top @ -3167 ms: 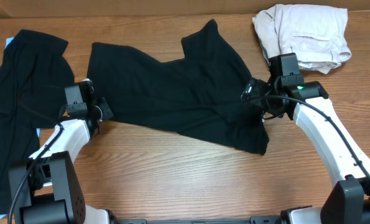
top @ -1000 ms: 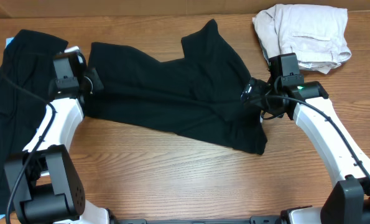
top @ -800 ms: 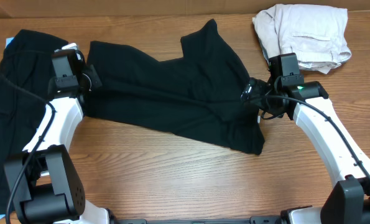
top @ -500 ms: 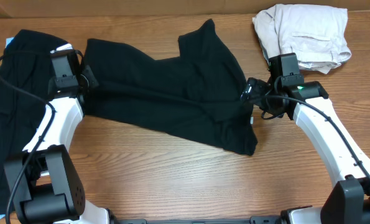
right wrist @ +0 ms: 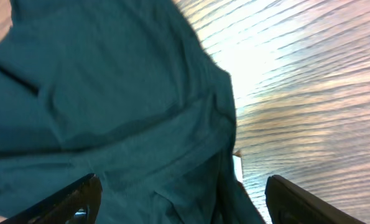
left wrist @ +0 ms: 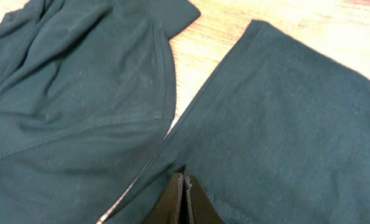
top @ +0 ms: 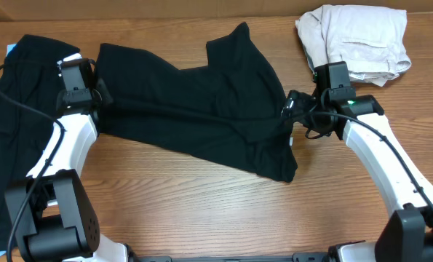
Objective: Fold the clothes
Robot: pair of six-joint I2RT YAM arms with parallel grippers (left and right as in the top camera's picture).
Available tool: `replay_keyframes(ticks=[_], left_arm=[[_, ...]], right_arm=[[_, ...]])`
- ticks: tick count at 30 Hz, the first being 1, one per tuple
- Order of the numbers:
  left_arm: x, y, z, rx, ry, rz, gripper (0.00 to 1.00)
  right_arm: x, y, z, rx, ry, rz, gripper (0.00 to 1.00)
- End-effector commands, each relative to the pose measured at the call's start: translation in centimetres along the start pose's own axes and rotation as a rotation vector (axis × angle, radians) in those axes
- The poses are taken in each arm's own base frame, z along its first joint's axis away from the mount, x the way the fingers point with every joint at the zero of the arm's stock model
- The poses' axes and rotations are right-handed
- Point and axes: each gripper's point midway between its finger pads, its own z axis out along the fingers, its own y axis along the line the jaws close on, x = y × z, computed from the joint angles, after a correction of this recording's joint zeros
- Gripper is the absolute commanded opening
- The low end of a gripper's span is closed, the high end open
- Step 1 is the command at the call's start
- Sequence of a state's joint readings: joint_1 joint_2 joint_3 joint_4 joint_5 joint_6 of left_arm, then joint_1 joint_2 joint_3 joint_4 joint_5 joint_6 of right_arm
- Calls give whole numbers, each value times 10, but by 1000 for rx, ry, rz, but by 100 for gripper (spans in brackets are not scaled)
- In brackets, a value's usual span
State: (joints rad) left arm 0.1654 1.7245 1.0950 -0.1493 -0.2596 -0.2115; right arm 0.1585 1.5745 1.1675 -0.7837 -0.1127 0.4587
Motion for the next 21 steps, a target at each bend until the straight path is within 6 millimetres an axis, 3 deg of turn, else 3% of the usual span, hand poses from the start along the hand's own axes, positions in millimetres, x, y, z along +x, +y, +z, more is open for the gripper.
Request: replay_keyframes(ticks=[1,9,13,21], left_arm=[[-4,5,1,-29,-1,-42,4],[7,7,1,-35,45,-28,4],[10,8,1,-37,56,-25,4],[15,9,0,-43,76,-19,4]], right_arm=[[8,5,17,-35,69,-70,88],[24,-10,63,8,182,-128,86],[23,-11,76,8,182,-131,80],[8,-4,80,-19,119,-143,55]])
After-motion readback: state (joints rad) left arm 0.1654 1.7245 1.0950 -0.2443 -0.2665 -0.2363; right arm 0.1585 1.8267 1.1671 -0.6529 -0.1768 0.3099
